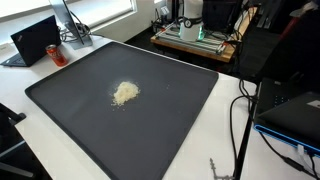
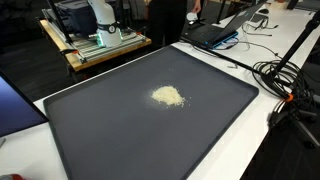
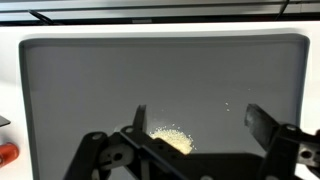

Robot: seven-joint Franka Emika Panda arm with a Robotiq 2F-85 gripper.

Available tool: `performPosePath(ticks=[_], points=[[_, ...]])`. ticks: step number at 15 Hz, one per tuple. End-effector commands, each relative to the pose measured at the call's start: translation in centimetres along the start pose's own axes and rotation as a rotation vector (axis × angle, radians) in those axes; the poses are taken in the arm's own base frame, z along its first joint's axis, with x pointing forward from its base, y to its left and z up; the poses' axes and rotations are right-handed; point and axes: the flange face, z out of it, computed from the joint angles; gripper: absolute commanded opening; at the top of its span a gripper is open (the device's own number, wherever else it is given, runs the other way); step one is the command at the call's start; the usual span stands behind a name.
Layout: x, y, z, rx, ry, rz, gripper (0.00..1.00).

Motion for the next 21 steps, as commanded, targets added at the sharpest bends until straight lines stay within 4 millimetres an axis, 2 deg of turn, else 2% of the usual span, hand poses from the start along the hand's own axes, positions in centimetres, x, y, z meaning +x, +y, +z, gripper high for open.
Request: performPosePath(ticks=[1, 6, 10, 13, 17, 21], points=[[-0.2, -0.8, 0.0, 0.066, -0.016, -0.013, 1.00], [-1.7, -4.6, -0.2, 0.223, -0.062, -0.079, 1.00], [-3.5, -8.3, -1.6, 0.359, -0.079, -0.180, 1.00], [-4.4, -10.2, -2.8, 0.435, -0.081, -0.260, 1.00], [-5.0, -10.6, -4.4, 0.502, -0.070, -0.354, 1.00], [-5.1, -8.6, -5.7, 0.529, -0.065, -0.425, 1.00]])
